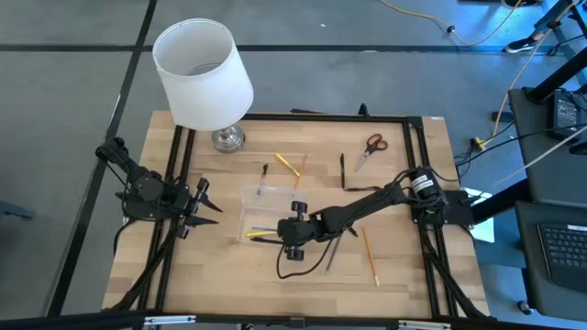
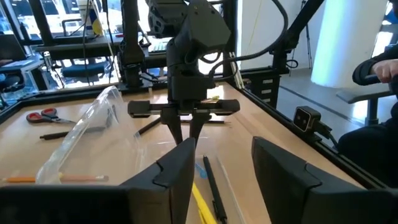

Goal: Pick & place school supplies into a supply box
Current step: Put the blue pen into the transparent supply box

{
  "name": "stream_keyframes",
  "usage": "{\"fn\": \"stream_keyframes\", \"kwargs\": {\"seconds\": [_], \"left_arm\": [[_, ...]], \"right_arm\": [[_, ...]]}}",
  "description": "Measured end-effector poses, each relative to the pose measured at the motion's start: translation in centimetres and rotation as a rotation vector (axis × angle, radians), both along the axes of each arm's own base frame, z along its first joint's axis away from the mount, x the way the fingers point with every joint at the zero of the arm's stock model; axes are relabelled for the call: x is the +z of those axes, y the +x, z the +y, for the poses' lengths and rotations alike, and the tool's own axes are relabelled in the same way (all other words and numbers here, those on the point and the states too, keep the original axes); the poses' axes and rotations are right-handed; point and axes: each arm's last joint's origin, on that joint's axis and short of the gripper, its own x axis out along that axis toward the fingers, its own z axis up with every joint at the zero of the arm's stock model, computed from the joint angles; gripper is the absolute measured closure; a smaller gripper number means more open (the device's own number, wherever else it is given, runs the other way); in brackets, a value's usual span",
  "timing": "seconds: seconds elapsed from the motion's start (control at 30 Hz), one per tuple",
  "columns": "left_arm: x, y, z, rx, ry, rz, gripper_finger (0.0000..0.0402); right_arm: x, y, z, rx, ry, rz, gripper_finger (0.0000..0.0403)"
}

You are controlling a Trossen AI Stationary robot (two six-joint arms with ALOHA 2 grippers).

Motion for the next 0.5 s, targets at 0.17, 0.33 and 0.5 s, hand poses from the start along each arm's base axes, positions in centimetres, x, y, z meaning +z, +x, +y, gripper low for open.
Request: {"fn": "stream_keyframes", "kwargs": {"seconds": [0.17,0.33,0.5], "left_arm": [[0.00,0.00,0.00,0.000,0.000,0.000,0.0250],[0.00,0.00,0.00,0.000,0.000,0.000,0.0247],[0.00,0.00,0.00,0.000,0.000,0.000,0.0249]], "right_arm": [[0.00,-0.01,0.00,0.002,0.000,0.001,0.0346],[-0.05,-0.05,0.07,0.016,0.020,0.012,0.0346],[-0.06,-0.07,0.06,0.018,0.019,0.014,0.0339]]}}
